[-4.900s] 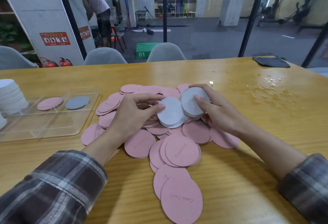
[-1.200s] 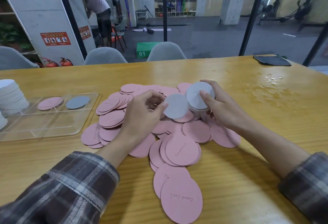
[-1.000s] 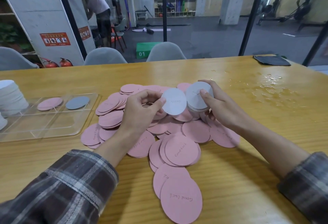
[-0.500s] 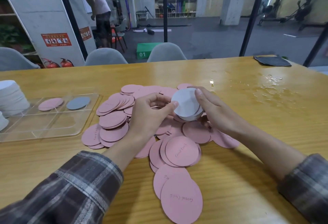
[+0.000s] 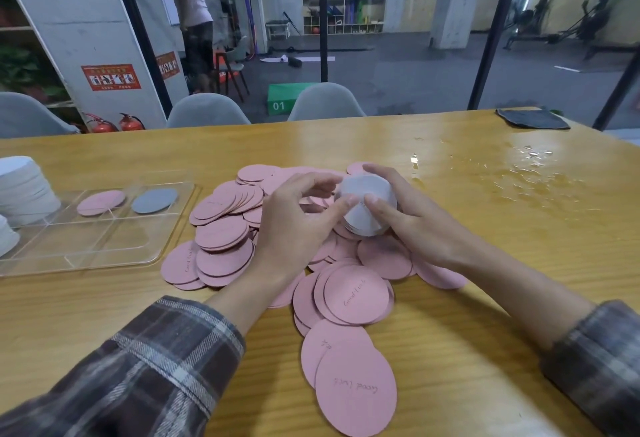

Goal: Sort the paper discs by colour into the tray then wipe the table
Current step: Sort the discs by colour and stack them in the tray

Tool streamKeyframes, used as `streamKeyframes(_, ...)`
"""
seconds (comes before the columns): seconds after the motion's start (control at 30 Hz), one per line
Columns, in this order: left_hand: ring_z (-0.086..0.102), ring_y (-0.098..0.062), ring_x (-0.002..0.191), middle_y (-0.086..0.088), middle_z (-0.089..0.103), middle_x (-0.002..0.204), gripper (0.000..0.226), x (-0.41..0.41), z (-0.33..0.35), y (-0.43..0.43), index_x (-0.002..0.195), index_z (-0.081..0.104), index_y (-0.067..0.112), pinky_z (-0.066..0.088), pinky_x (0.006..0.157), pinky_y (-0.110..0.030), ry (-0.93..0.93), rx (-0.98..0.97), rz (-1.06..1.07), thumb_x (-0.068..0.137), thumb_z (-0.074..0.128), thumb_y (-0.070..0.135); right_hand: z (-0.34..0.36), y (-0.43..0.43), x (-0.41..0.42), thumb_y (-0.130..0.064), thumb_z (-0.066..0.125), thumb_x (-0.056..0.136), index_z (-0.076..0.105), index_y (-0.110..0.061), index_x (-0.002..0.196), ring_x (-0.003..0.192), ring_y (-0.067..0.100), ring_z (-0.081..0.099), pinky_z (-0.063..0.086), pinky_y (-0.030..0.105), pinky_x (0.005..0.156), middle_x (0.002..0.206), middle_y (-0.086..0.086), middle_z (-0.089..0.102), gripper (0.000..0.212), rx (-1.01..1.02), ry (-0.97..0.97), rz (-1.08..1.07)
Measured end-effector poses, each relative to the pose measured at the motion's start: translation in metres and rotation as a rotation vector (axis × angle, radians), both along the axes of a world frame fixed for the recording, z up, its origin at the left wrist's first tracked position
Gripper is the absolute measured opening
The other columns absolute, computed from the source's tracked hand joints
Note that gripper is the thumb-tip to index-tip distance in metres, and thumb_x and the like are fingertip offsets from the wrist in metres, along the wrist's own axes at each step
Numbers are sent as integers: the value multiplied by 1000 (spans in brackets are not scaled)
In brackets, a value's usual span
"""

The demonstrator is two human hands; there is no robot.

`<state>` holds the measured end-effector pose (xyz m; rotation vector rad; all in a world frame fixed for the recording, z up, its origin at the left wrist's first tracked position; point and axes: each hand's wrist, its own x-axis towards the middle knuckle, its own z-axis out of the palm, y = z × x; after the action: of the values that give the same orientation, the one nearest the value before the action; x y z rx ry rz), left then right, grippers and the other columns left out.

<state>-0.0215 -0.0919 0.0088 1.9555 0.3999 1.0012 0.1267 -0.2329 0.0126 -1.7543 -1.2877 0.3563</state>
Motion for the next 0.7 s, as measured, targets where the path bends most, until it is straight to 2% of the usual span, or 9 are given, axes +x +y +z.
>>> streamKeyframes(0.07, 65, -2, 118, 13, 71, 124, 52, 1, 0, 6, 135, 67, 24, 56, 98, -29, 61, -21, -81, 87, 81, 37, 4, 3, -3, -40, 46, 107, 26, -29, 158, 128, 4, 50, 42, 24, 107, 143, -10, 51, 57, 8, -61, 8)
streamKeyframes(0.17, 61, -1, 126, 9, 66, 136, 66, 1, -1, 14, 152, 51, 23, 52, 105, -25, 120, -23, -166, 93, 77, 14, 7, 10, -6, -28, 48, 108, 28, -19, 154, 118, -5, 51, 40, 12, 95, 138, -5, 51, 52, 4, -117, 35)
streamKeyframes(0.23, 63, -2, 124, 3, 66, 138, 68, 2, -4, 17, 154, 49, 21, 53, 103, -22, 127, 23, -127, 93, 76, 7, 3, 15, -4, -26, 49, 108, 30, -18, 152, 118, 2, 49, 38, 18, 98, 136, -4, 51, 48, -18, -197, 26)
streamKeyframes(0.27, 63, -3, 124, 1, 65, 139, 68, 2, -5, 17, 155, 48, 19, 52, 100, -18, 139, 58, -105, 93, 75, 7, 0, 15, -1, -29, 49, 108, 30, -19, 153, 120, 8, 46, 37, 23, 100, 137, -4, 51, 50, -34, -243, 19)
streamKeyframes(0.33, 62, -4, 126, 0, 63, 142, 67, 3, -8, 16, 155, 46, 16, 52, 98, -15, 167, 117, -84, 95, 73, 10, -2, 14, 1, -36, 50, 106, 29, -22, 155, 122, 10, 39, 32, 26, 101, 140, -7, 50, 55, -63, -294, -1)
streamKeyframes(0.43, 60, -9, 130, 0, 63, 141, 65, 3, -11, 10, 156, 46, 15, 55, 104, -29, 185, 128, -111, 95, 66, 22, -4, 13, 3, -42, 51, 105, 26, -24, 158, 133, 11, 38, 33, 33, 113, 147, -6, 47, 62, -56, -251, -30)
streamKeyframes(0.5, 58, -12, 133, -2, 60, 142, 68, 3, -13, 7, 159, 39, 14, 51, 110, -36, 222, 172, -92, 96, 60, 28, -6, 13, 2, -47, 51, 104, 18, -24, 160, 141, 13, 36, 31, 41, 119, 154, -2, 42, 69, -90, -233, -18)
streamKeyframes(0.6, 48, -21, 140, -8, 54, 149, 66, 4, -16, 5, 163, 29, 11, 39, 117, -40, 297, 280, -39, 104, 57, 23, -8, 14, 1, -45, 49, 105, 8, -23, 163, 148, 14, 30, 26, 42, 123, 162, -2, 32, 74, -129, -222, -11)
streamKeyframes(0.7, 51, -22, 139, -8, 57, 147, 60, 2, -15, 5, 160, 37, 12, 42, 116, -43, 287, 264, -29, 103, 57, 21, -6, 13, -1, -42, 47, 107, 9, -20, 163, 149, 14, 29, 24, 40, 123, 164, -2, 30, 72, -141, -224, -13)
